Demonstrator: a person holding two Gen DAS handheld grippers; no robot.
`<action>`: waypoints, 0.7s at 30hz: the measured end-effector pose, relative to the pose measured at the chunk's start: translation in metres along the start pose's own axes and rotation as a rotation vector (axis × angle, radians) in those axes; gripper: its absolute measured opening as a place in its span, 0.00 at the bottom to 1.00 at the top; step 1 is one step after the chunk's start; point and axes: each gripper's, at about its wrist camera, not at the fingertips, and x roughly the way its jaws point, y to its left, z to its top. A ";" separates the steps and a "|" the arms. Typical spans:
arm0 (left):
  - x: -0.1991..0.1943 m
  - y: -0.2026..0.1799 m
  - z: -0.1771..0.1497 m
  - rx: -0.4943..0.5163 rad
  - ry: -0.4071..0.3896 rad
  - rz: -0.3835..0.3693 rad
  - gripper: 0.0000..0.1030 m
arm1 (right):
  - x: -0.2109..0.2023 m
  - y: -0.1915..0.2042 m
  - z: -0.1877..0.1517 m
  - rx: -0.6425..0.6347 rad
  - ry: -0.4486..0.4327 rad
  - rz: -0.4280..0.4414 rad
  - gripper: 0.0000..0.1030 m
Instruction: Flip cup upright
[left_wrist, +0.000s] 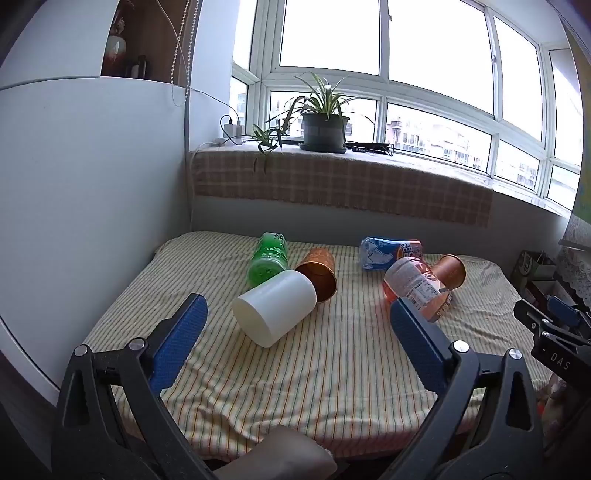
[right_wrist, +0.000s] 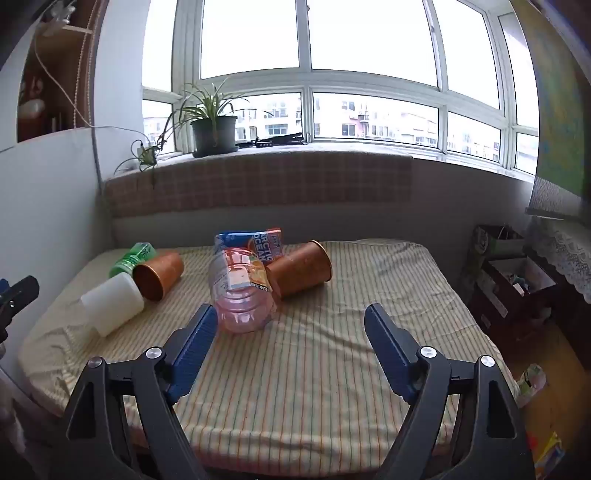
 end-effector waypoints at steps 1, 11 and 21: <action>0.000 0.000 0.000 0.001 0.001 0.000 0.98 | 0.000 0.001 0.000 -0.005 0.000 -0.003 0.79; -0.001 0.001 0.000 -0.008 0.003 0.001 0.98 | 0.003 -0.001 0.000 0.005 0.005 0.002 0.79; 0.000 -0.001 -0.001 -0.002 0.007 0.007 0.98 | 0.008 0.002 0.001 0.001 0.031 0.016 0.79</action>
